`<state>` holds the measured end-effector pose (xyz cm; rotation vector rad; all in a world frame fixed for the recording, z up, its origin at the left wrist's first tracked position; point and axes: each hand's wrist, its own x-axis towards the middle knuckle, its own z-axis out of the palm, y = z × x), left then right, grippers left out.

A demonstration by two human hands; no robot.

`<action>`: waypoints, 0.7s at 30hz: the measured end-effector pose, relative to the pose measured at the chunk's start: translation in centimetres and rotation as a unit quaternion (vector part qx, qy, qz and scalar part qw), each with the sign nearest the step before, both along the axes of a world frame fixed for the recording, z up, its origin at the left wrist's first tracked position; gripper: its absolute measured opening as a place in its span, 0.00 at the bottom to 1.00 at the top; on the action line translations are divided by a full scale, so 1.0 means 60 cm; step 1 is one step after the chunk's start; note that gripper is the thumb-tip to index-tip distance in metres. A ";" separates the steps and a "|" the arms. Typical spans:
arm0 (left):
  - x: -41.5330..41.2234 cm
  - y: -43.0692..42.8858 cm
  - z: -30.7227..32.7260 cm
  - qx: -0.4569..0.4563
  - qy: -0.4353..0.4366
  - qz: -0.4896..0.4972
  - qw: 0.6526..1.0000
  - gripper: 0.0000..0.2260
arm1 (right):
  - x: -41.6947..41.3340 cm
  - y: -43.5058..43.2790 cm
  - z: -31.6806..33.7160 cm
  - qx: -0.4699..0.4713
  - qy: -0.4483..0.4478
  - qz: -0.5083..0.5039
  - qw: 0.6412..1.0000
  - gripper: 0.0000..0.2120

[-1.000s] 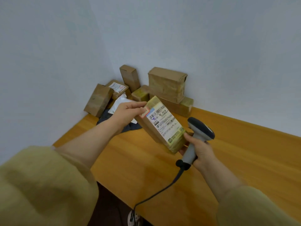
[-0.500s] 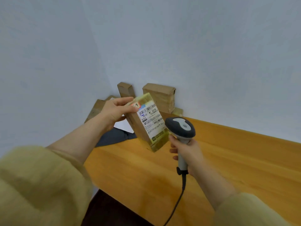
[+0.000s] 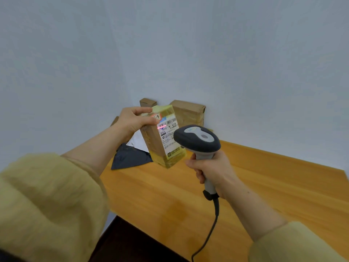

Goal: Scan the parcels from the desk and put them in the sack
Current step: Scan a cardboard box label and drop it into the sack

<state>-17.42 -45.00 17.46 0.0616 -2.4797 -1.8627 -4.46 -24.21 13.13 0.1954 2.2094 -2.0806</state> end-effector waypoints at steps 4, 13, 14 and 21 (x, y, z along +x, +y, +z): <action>-0.002 -0.008 0.003 0.002 -0.001 0.000 1.000 0.22 | 0.006 -0.004 0.003 0.007 -0.001 -0.006 1.000 0.10; -0.003 -0.011 0.007 0.013 -0.007 -0.004 1.000 0.23 | 0.012 -0.007 0.008 0.030 0.008 -0.008 1.000 0.09; -0.002 -0.009 0.007 0.013 -0.009 -0.004 1.000 0.22 | 0.014 -0.008 0.008 0.033 0.007 -0.007 0.999 0.09; -0.006 -0.013 0.005 0.009 -0.008 -0.006 1.000 0.22 | 0.016 -0.009 0.010 0.047 0.007 -0.007 0.999 0.08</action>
